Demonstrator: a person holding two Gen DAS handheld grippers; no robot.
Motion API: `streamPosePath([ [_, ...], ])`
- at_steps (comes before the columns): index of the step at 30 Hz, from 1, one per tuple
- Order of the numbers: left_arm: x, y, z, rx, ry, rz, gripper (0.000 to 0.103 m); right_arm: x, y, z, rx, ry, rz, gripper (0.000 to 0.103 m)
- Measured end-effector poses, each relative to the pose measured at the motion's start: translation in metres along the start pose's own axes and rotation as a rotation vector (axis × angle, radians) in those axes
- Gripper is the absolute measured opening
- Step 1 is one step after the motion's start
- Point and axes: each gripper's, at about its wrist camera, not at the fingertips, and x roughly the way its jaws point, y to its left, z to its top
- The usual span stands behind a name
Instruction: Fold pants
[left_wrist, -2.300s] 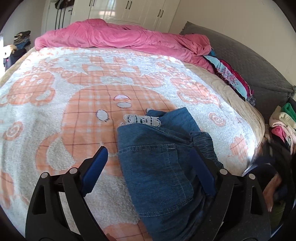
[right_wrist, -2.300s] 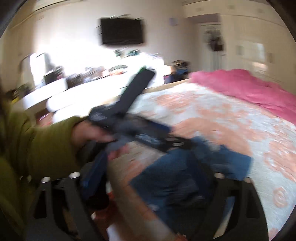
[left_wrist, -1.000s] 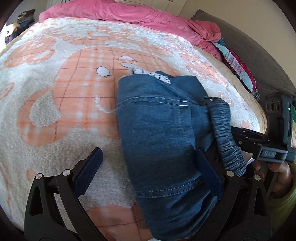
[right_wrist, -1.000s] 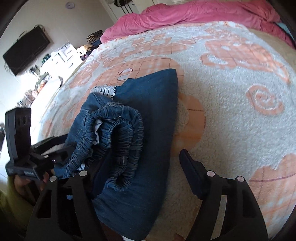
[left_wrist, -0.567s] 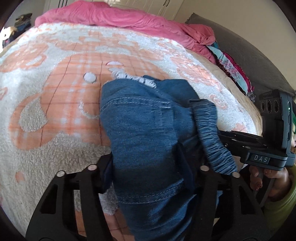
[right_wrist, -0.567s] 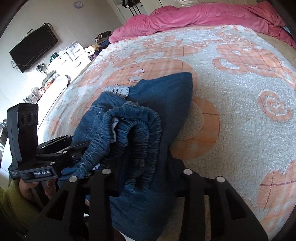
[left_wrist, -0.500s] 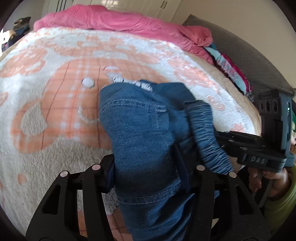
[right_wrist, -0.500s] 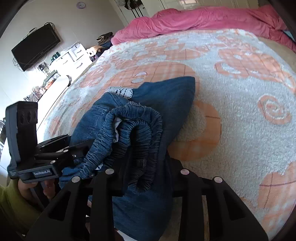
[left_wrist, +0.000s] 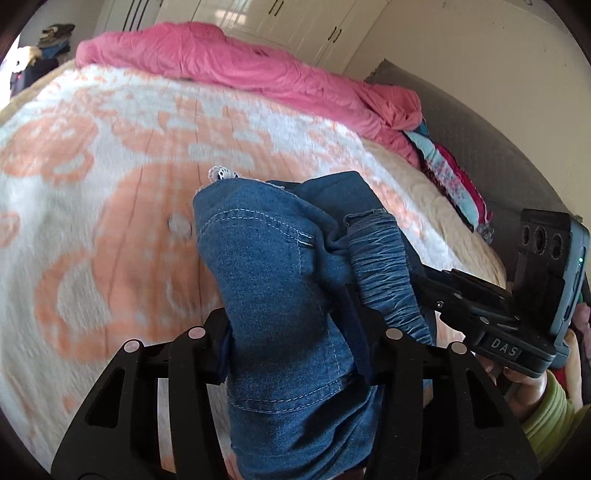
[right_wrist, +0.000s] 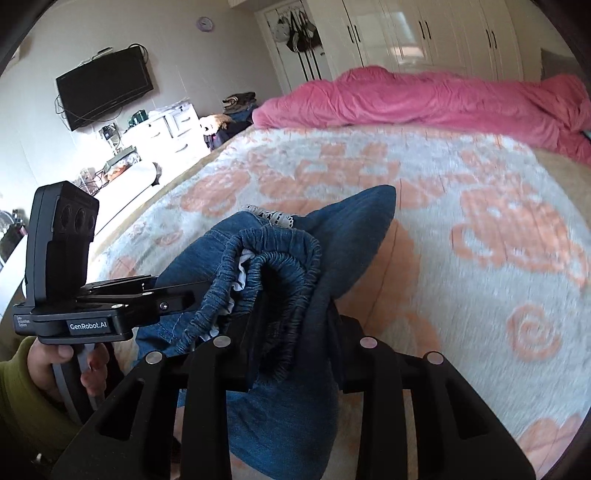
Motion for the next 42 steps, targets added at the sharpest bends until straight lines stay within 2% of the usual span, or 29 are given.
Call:
streamPosePath([
  [4,0.005,-0.001,0.025,0.026,-0.035,0.042,0.041,0.006,-0.001,0.029,-0.040,-0.049,0.000,0.030],
  [10,0.018,0.002,0.048,0.042,-0.062,0.085,0.041,0.027,-0.012,0.056,-0.051,-0.057,-0.014,0.030],
  [14,0.028,0.008,0.052,0.064,-0.074,0.101,0.041,0.045,-0.023,0.063,-0.037,-0.029,-0.010,0.030],
  [19,0.054,0.019,0.047,0.073,-0.036,0.128,0.041,0.071,-0.034,0.057,0.006,0.029,-0.026,0.030],
  [22,0.070,0.029,0.042,0.041,0.012,0.134,0.048,0.090,-0.042,0.048,0.038,0.099,-0.069,0.030],
  [23,0.074,0.033,0.040,0.031,0.027,0.142,0.055,0.097,-0.047,0.043,0.056,0.135,-0.097,0.030],
  [25,0.078,0.039,0.037,0.011,0.051,0.161,0.060,0.106,-0.057,0.036,0.097,0.180,-0.130,0.034],
  [27,0.082,0.047,0.035,-0.019,0.071,0.168,0.073,0.110,-0.065,0.029,0.138,0.202,-0.144,0.047],
  [30,0.089,0.058,0.030,-0.062,0.087,0.156,0.078,0.112,-0.074,0.021,0.166,0.221,-0.184,0.061],
  [37,0.086,0.056,0.026,-0.039,0.076,0.172,0.081,0.111,-0.071,0.016,0.144,0.205,-0.211,0.063],
  [42,0.077,0.053,0.028,-0.038,0.063,0.171,0.085,0.100,-0.075,0.016,0.165,0.168,-0.207,0.075],
])
